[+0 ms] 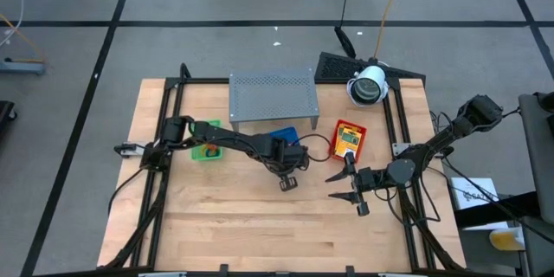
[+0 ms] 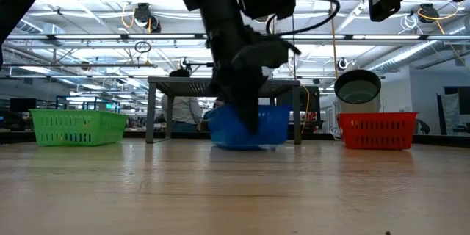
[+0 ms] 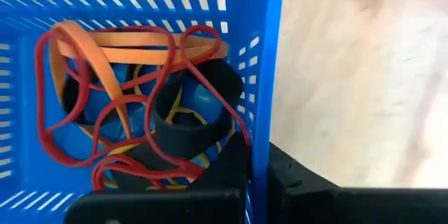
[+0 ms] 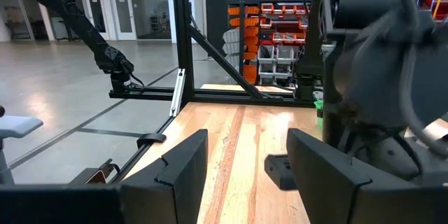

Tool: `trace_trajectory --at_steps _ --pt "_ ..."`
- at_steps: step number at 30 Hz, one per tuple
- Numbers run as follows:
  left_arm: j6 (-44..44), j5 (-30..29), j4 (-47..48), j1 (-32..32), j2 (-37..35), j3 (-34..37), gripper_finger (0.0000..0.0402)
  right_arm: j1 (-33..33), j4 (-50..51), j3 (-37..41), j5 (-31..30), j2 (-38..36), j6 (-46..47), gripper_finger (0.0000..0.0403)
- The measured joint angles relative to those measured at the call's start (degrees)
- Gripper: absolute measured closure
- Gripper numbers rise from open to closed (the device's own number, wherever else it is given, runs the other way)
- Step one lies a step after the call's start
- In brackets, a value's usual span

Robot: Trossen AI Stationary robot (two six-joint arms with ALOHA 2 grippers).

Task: Pick & Place Office Desk Supplies
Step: Put the blue bin on the shelf

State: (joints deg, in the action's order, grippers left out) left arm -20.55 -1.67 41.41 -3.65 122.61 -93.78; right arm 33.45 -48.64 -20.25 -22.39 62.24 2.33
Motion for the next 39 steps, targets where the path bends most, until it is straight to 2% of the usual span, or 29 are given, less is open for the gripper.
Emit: trace_trajectory --at_steps 6,11,19,24,30,39 --pt "1.03 2.17 3.63 -1.58 0.03 -6.57 0.0397 0.0 0.02 0.0 0.0 0.0 0.0 0.0218" --pt "2.04 1.73 11.56 -3.8 0.04 -15.07 0.0398 -0.01 0.02 0.0 0.0 0.02 -0.02 0.0218" --pt "2.85 -7.29 29.71 -7.91 0.07 -30.07 0.0399 0.0 0.02 0.0 0.0 0.02 0.0 0.0218" --pt "2.98 -12.27 39.96 -7.69 0.04 -36.83 0.0399 0.0 -0.33 0.0 0.0 0.02 0.0 0.0218" --pt "8.47 -13.38 45.99 -3.55 0.02 -39.25 0.0399 -0.01 -0.87 0.0 -0.02 0.02 1.25 0.0218" --pt "17.99 -12.94 45.99 5.43 0.02 -39.19 0.0399 -0.01 -0.85 0.0 -0.02 0.02 1.49 0.0218"
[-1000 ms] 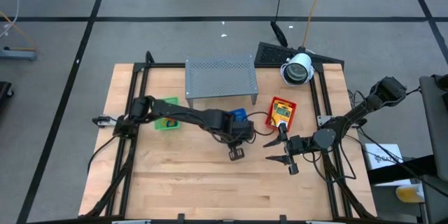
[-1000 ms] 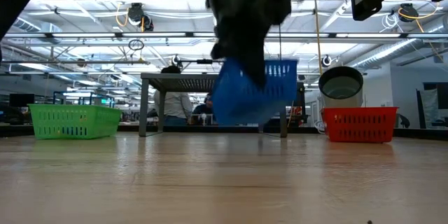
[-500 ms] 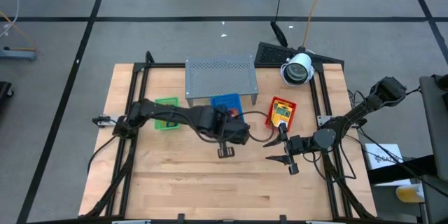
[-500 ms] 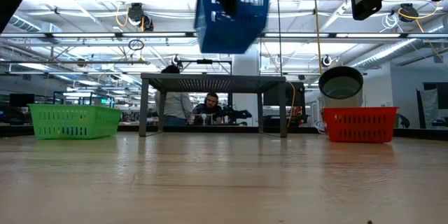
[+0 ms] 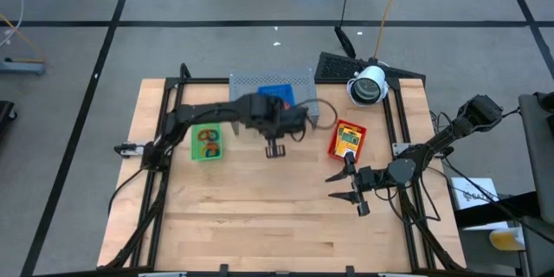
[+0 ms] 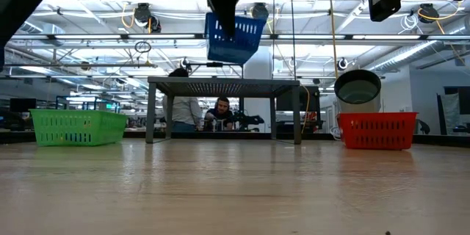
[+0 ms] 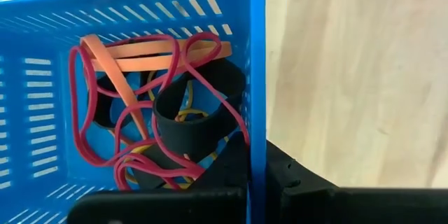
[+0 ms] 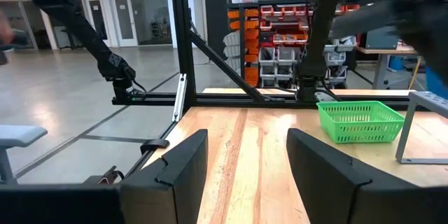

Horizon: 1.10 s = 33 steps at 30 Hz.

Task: Pick & Place Office Desk Supplies
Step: Put the blue bin on the shelf

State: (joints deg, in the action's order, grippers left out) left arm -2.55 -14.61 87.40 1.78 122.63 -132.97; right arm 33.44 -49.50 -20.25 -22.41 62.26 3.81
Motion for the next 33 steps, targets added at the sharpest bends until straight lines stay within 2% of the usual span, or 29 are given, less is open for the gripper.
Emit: trace_trajectory --at_steps 9,14,18,22,33 --pt "7.1 6.25 -0.83 8.56 0.0 0.0 0.0399 0.01 0.07 0.0 0.0 -0.01 -0.01 0.0218" --pt "10.04 7.49 -1.11 11.31 0.0 0.15 0.0399 0.01 0.45 0.0 0.0 0.0 -0.1 0.0218" --pt "13.59 10.78 -2.64 12.8 0.06 1.91 0.0399 0.01 0.48 0.0 0.12 0.0 -0.02 0.0218" --pt "16.15 11.38 -5.54 13.87 0.04 4.77 0.0399 -0.01 0.48 0.0 0.11 0.0 -0.14 0.0218" --pt "16.36 12.05 -8.02 16.2 -0.24 10.03 0.0399 -3.65 0.46 0.0 0.11 0.0 -0.2 0.0218"
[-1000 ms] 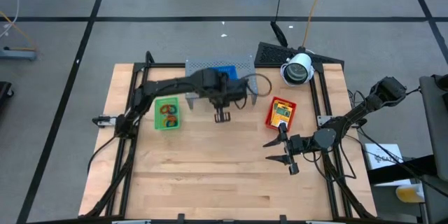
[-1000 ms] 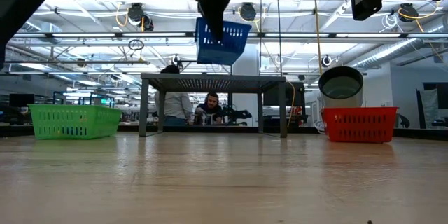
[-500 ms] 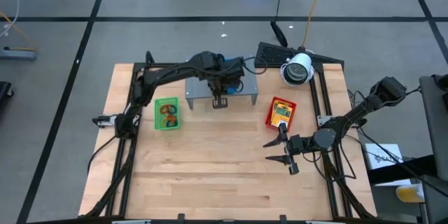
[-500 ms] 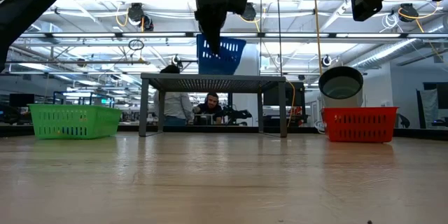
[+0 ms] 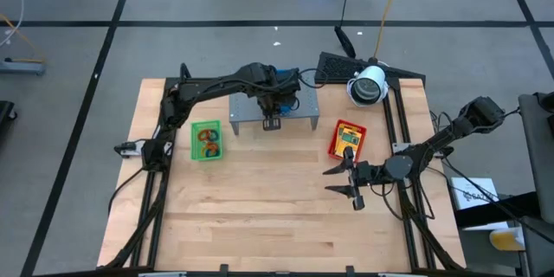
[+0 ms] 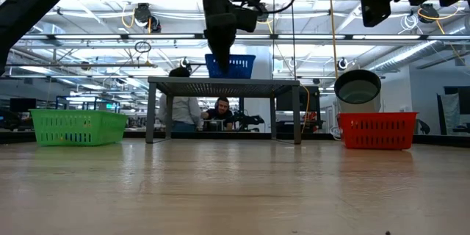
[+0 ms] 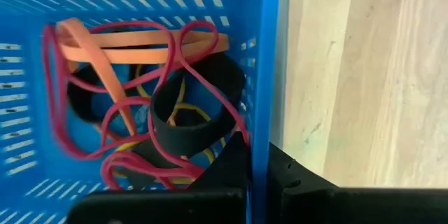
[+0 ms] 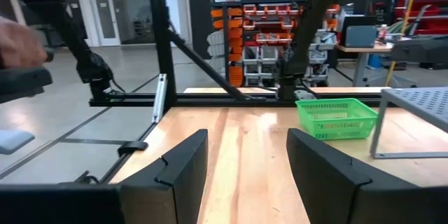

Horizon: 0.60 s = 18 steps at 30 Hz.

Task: Pick & Place Office Desk Supplies
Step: Put the blue bin on the shelf

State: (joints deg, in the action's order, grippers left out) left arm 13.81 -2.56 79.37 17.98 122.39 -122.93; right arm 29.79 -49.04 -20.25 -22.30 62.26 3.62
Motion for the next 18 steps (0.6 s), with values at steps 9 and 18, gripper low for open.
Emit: trace_trajectory --at_steps 9,18 --pt "-0.94 0.12 -0.44 -0.09 0.02 0.09 0.0395 -1.32 0.02 0.0 0.04 0.0 0.13 0.0218" --pt "-5.73 0.19 -0.21 -0.71 0.66 0.37 0.0345 -1.32 0.02 0.0 0.08 0.0 0.17 0.0218"
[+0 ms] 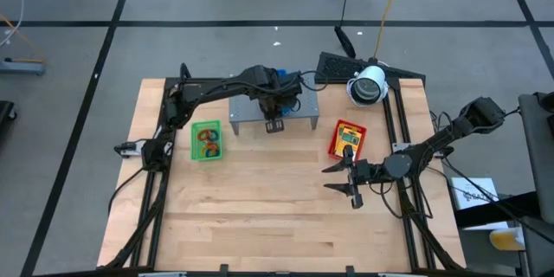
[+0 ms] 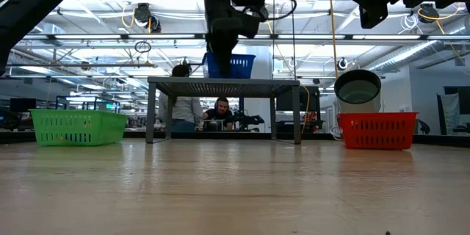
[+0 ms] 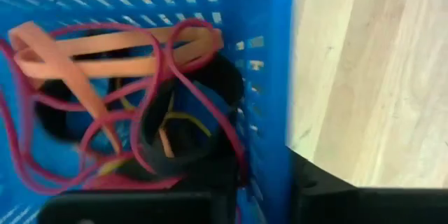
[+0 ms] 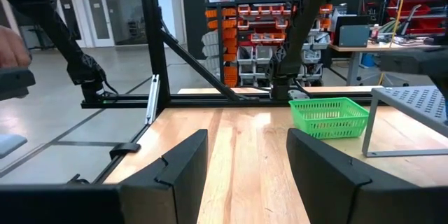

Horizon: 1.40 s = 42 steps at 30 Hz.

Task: Pick & Place Office Desk Supplies
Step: Put the blue bin on the shelf

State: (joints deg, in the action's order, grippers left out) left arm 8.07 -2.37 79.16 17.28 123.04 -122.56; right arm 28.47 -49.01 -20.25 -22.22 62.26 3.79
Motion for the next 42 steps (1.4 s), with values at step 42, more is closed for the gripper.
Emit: trace_trajectory --at_steps 42 --pt "-0.96 -8.46 -2.76 -4.89 -0.33 -0.22 0.0206 0.02 0.0 0.0 0.03 0.0 0.01 0.0218"
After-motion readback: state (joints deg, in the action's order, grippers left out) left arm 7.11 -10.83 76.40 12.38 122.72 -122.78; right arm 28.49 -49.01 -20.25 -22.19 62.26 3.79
